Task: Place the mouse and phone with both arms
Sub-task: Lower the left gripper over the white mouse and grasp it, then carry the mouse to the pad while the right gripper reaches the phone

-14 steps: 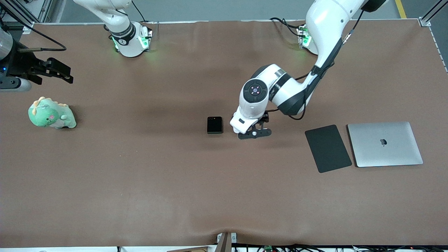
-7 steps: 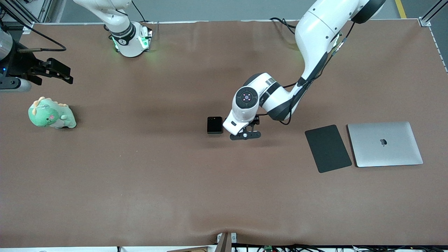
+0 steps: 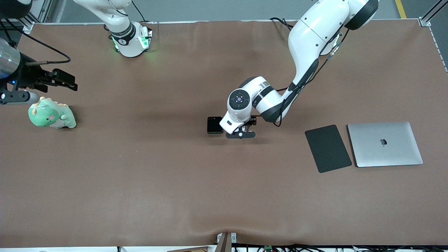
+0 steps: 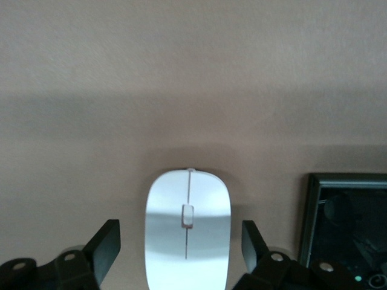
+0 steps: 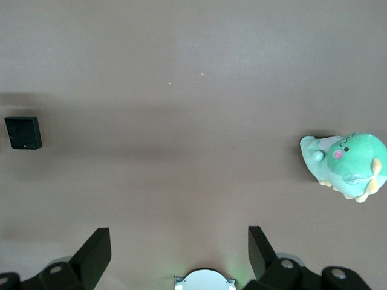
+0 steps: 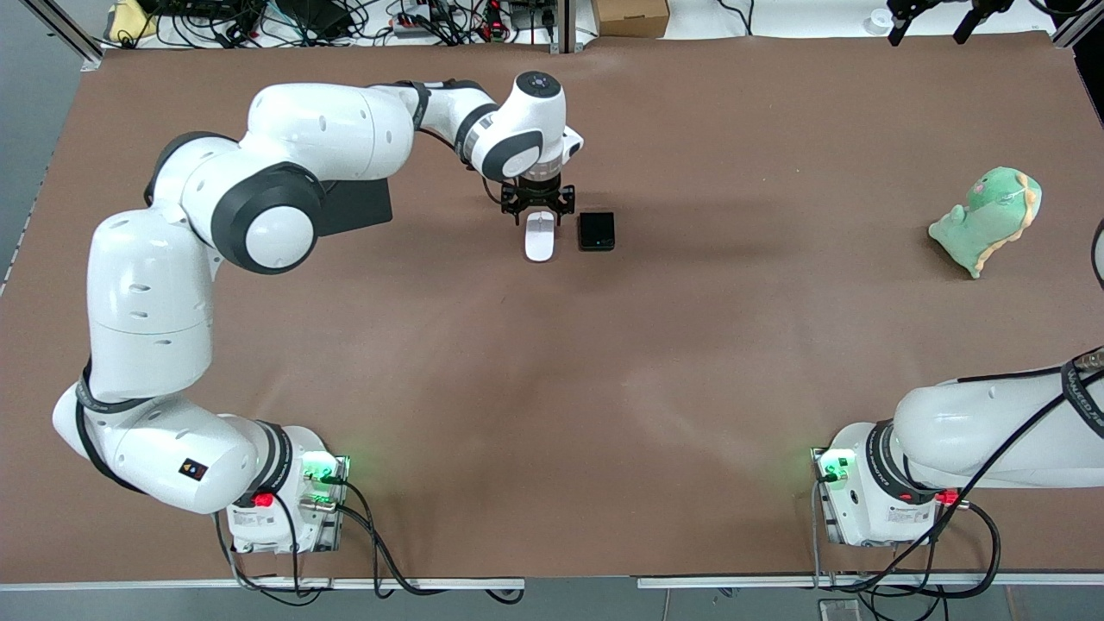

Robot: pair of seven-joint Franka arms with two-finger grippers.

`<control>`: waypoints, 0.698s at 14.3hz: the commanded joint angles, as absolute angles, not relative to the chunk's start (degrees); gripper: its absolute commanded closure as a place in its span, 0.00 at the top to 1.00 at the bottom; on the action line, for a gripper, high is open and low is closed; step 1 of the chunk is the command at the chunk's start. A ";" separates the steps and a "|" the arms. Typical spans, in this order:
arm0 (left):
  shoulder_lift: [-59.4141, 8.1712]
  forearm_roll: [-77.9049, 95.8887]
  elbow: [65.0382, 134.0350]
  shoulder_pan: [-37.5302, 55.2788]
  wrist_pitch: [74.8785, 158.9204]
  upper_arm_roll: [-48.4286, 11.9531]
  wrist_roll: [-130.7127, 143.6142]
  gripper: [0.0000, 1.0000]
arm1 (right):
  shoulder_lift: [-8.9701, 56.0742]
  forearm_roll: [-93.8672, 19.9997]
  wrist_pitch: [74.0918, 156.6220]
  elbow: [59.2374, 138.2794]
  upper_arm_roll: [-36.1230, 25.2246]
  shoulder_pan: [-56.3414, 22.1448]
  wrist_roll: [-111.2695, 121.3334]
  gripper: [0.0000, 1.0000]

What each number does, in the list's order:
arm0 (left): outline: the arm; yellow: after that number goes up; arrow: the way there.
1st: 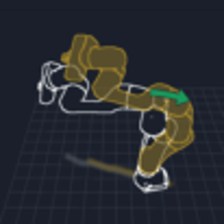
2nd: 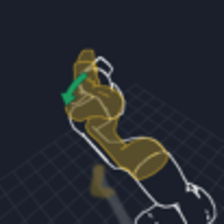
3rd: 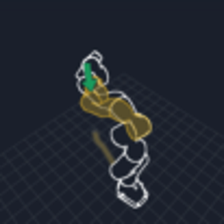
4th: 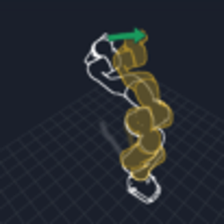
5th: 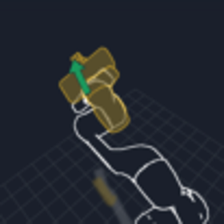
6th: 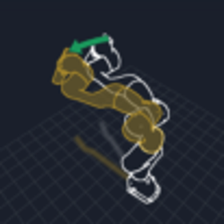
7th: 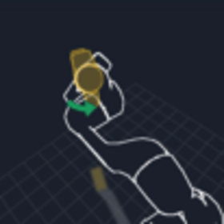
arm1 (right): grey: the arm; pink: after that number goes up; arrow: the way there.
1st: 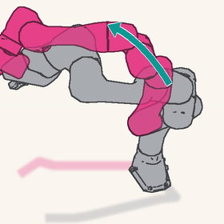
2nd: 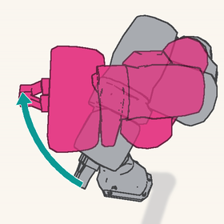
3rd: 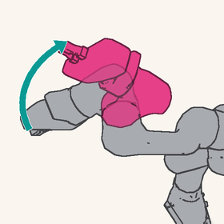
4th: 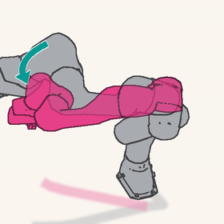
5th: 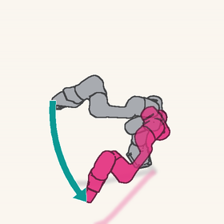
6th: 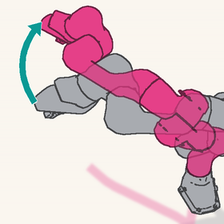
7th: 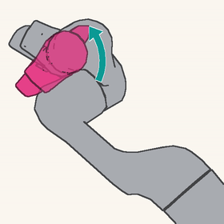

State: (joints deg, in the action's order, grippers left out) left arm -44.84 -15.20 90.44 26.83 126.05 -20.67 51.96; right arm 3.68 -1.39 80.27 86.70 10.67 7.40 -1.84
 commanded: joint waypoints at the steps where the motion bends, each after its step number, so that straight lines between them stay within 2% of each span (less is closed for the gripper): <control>1: -45.61 -17.05 89.74 28.12 126.39 -20.57 52.65 0.87 | 5.36 -0.97 80.16 85.43 11.43 8.35 -1.05 1.00; 3: -45.79 -17.14 90.00 28.30 126.47 -20.48 52.56 0.82 | 5.89 -1.05 80.51 85.43 11.51 8.26 -1.05 1.00; 6: -45.97 -17.14 90.00 28.30 126.39 -20.39 51.94 0.69 | 7.29 -1.93 80.68 85.43 11.51 8.09 -1.23 1.00; 10: -45.97 -17.14 90.79 28.30 126.39 -20.39 51.94 0.65 | 10.28 -2.02 82.00 85.52 11.69 6.51 -1.85 1.00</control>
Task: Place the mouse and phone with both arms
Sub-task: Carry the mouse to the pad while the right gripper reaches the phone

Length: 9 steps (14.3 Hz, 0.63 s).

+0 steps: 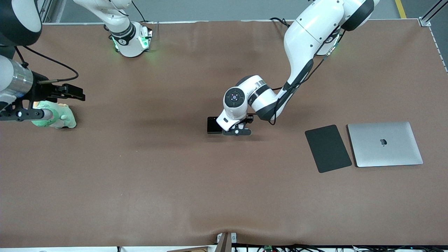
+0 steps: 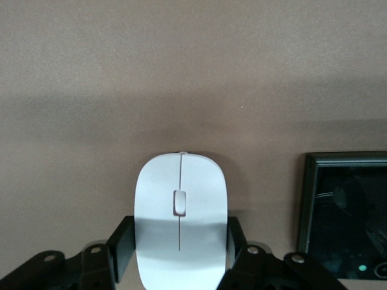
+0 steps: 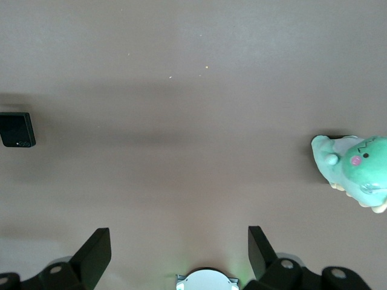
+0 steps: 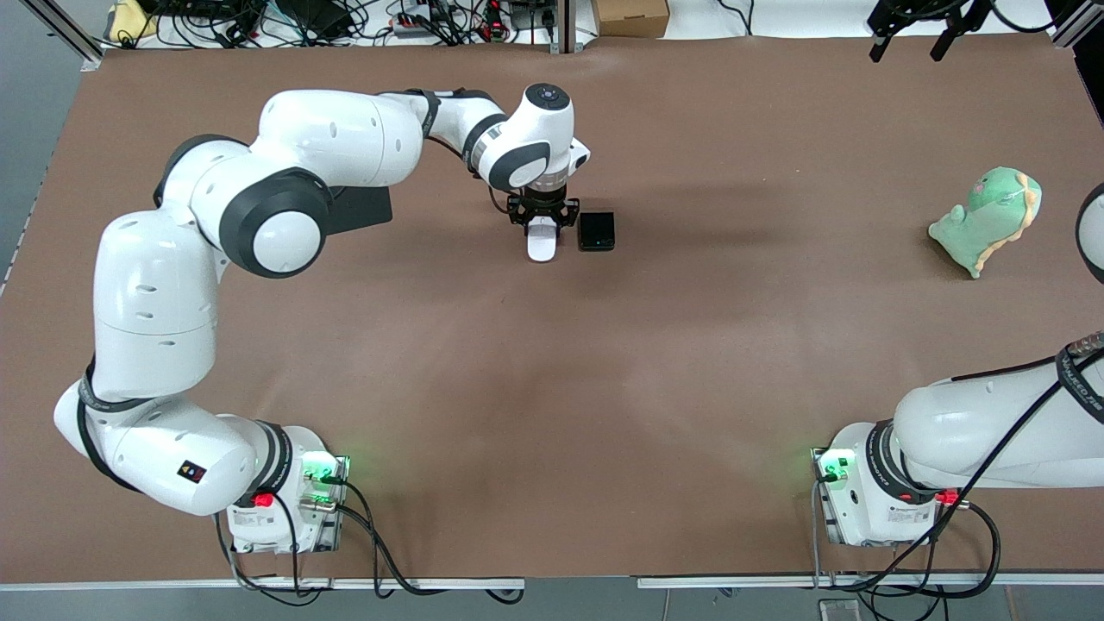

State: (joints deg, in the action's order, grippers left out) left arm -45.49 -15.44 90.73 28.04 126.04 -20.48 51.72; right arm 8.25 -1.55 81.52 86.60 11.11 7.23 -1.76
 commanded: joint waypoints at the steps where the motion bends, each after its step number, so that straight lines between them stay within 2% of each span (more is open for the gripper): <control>1: -45.88 -17.14 90.79 28.30 126.30 -20.39 51.86 0.60 | 10.81 -2.02 82.61 85.60 11.69 5.72 -1.93 1.00; 4: -45.44 -17.14 90.62 28.30 126.21 -20.30 51.86 0.46 | 13.00 -2.02 85.51 85.96 11.69 3.44 -1.93 1.00; 9: -39.30 -17.14 90.53 23.22 121.21 -20.30 49.32 0.45 | 17.57 -2.02 90.08 86.04 11.69 -2.44 -10.61 1.00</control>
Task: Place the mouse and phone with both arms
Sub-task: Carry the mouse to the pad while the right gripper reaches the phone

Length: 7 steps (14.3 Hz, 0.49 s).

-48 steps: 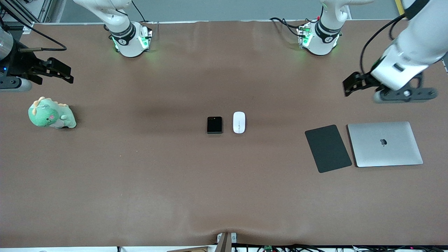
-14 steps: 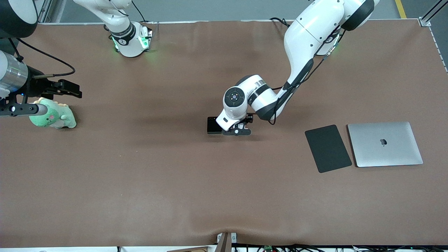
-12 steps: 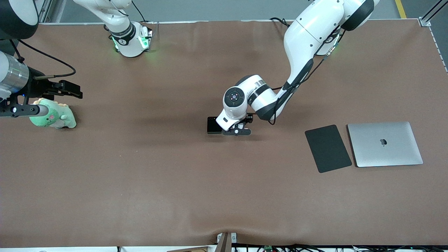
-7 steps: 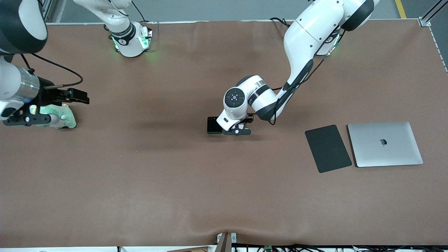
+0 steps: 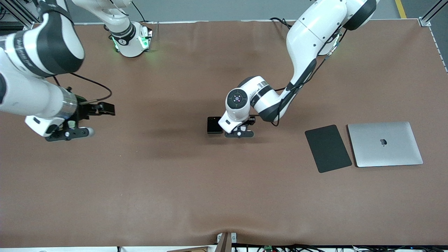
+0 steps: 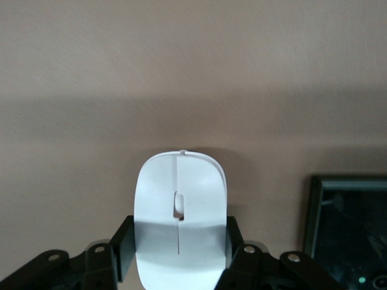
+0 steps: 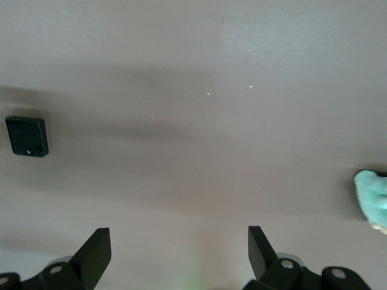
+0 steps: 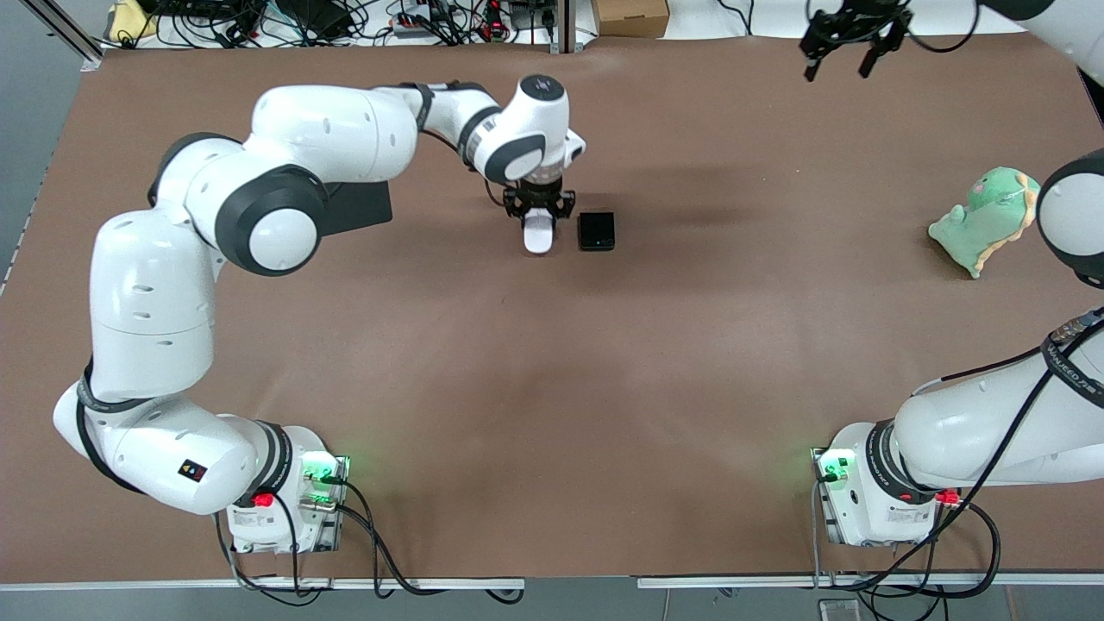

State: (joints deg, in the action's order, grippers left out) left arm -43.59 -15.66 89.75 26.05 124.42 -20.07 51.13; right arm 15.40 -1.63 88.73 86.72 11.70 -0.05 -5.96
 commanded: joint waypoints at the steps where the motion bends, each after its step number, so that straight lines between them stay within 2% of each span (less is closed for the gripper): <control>1: -37.90 -17.05 90.70 21.29 119.81 -20.30 47.57 0.45 | 18.45 -2.02 91.13 86.04 11.69 -4.03 -12.98 1.00; 4: -35.08 -16.96 91.23 15.58 115.33 -20.48 43.87 0.45 | 20.74 -1.93 94.30 86.04 11.69 -8.51 -20.19 1.00; 7: -33.84 -17.05 93.69 8.38 114.70 -20.57 38.43 0.45 | 22.41 -1.85 96.93 86.04 11.69 -12.47 -26.35 1.00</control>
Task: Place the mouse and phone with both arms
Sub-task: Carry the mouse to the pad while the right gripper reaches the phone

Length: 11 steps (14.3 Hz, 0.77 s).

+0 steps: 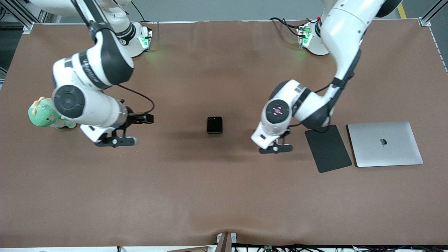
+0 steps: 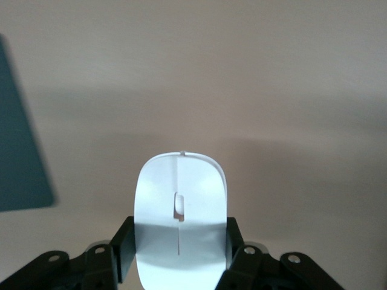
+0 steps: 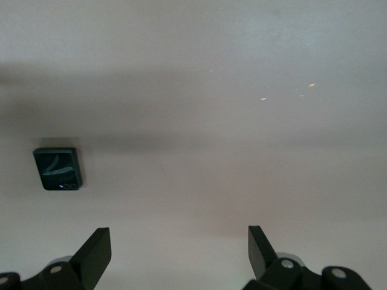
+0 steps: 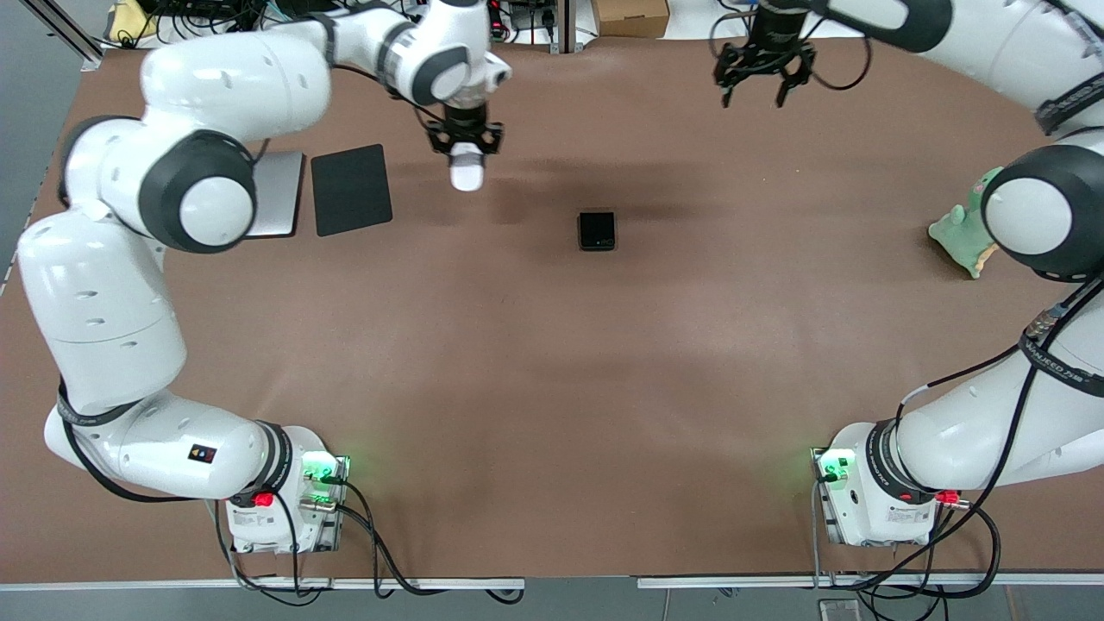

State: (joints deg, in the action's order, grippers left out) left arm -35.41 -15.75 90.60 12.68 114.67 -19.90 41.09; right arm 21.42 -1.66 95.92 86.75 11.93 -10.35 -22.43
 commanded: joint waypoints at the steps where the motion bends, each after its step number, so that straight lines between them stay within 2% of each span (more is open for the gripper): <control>1: -33.84 -17.14 94.04 6.09 114.61 -20.57 36.41 0.45 | 23.11 -1.85 97.99 86.04 11.69 -13.61 -28.28 1.00; 5: -33.93 -19.07 94.48 0.01 114.79 -20.48 32.96 0.45 | 26.62 -0.97 102.56 85.96 11.60 -18.71 -33.66 1.00; 11: -34.10 -19.25 95.62 -6.85 115.57 -20.57 27.17 0.46 | 31.63 -1.58 108.80 85.96 11.69 -21.44 -34.62 1.00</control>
